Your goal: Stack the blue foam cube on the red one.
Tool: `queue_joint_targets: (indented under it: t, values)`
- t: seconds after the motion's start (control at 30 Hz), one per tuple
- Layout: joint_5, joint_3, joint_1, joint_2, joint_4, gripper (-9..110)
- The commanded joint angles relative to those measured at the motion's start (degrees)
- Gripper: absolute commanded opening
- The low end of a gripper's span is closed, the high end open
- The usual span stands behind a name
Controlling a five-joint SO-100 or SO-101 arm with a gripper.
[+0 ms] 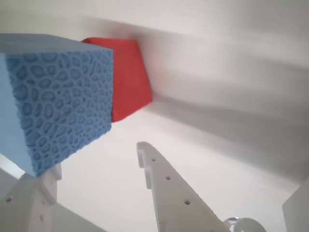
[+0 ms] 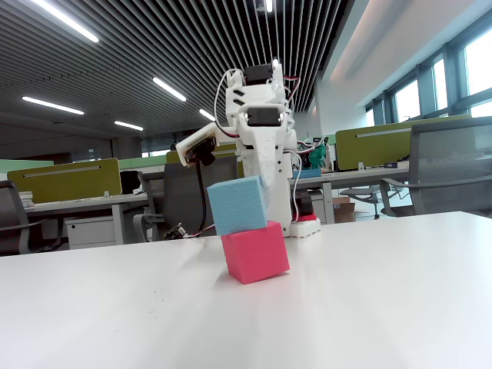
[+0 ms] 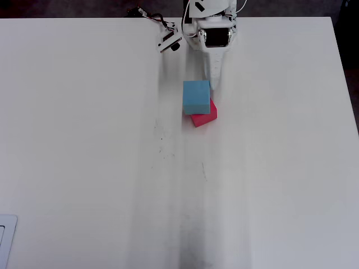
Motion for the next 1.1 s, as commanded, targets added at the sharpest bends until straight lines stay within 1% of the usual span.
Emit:
queue_joint_targets:
  t: [0.0,0.53,1.07]
  values:
    - [0.35,-0.09,-0.79,0.26,-1.32,19]
    - [0.79,1.23,-4.48,2.29,-4.39,19]
    - [0.79,1.23,-4.57,2.29,-4.48,20]
